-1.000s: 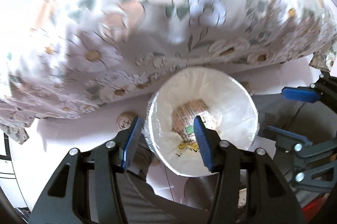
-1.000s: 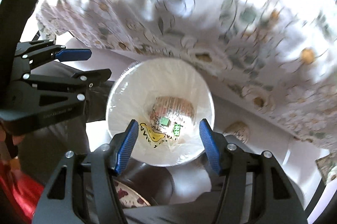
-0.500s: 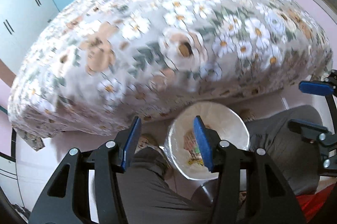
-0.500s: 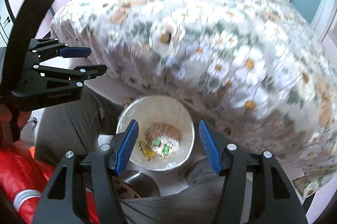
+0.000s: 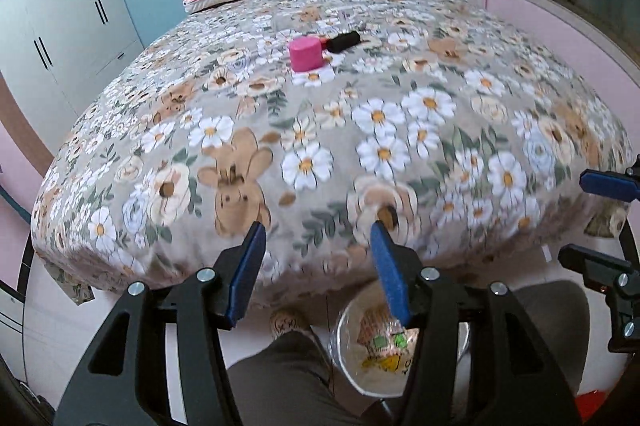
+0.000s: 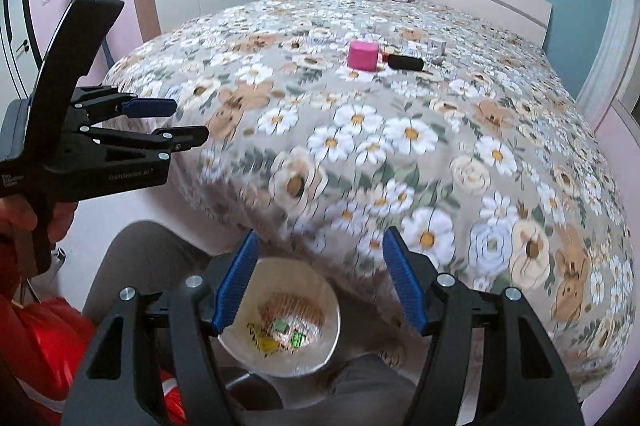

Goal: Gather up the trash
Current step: 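Move both open grippers back toward the pink cup and black roller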

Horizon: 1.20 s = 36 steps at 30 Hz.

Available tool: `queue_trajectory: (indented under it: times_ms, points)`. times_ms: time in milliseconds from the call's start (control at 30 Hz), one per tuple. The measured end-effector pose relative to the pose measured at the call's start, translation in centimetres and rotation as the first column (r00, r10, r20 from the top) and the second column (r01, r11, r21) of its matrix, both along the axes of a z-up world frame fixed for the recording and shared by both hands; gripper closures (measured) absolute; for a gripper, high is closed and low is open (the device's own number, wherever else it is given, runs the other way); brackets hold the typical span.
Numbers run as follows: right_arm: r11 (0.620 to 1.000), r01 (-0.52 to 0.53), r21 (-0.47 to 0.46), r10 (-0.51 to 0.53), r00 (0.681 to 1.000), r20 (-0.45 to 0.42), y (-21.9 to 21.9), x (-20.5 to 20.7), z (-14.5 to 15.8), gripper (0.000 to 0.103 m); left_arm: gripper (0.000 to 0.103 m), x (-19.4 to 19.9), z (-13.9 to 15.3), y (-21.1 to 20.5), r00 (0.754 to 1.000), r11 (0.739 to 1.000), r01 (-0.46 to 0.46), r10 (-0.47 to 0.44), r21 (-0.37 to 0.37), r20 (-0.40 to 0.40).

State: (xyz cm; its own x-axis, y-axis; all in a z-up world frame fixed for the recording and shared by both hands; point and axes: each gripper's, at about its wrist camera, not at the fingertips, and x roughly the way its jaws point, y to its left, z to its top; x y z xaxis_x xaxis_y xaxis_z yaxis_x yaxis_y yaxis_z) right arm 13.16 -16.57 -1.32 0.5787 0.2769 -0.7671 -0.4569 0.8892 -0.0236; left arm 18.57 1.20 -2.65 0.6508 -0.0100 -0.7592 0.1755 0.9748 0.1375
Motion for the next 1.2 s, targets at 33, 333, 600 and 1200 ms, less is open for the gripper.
queue_trajectory:
  times_ms: [33,333,600,1200]
  points:
    - [1.0,0.0,0.0,0.0,1.0,0.002,0.0,0.5,0.2,0.036,0.048,0.5,0.1,-0.1,1.0,1.0,-0.003,0.003,0.0,0.001]
    - [0.999,0.019,0.03,-0.019,1.0,0.014,-0.2,7.4,0.3,0.036,0.045,6.9,0.0,0.0,0.999,0.999,-0.049,0.049,-0.012,-0.001]
    - [0.998,0.036,0.053,-0.037,0.999,0.01,-0.5,14.1,-0.6,0.035,0.042,13.4,-0.8,0.3,0.994,0.994,-0.105,0.104,-0.039,-0.009]
    - [0.995,0.076,0.07,-0.075,0.997,-0.015,-0.5,31.7,-5.3,0.031,0.034,30.5,-5.0,-0.5,0.992,0.988,-0.129,0.13,-0.09,0.006]
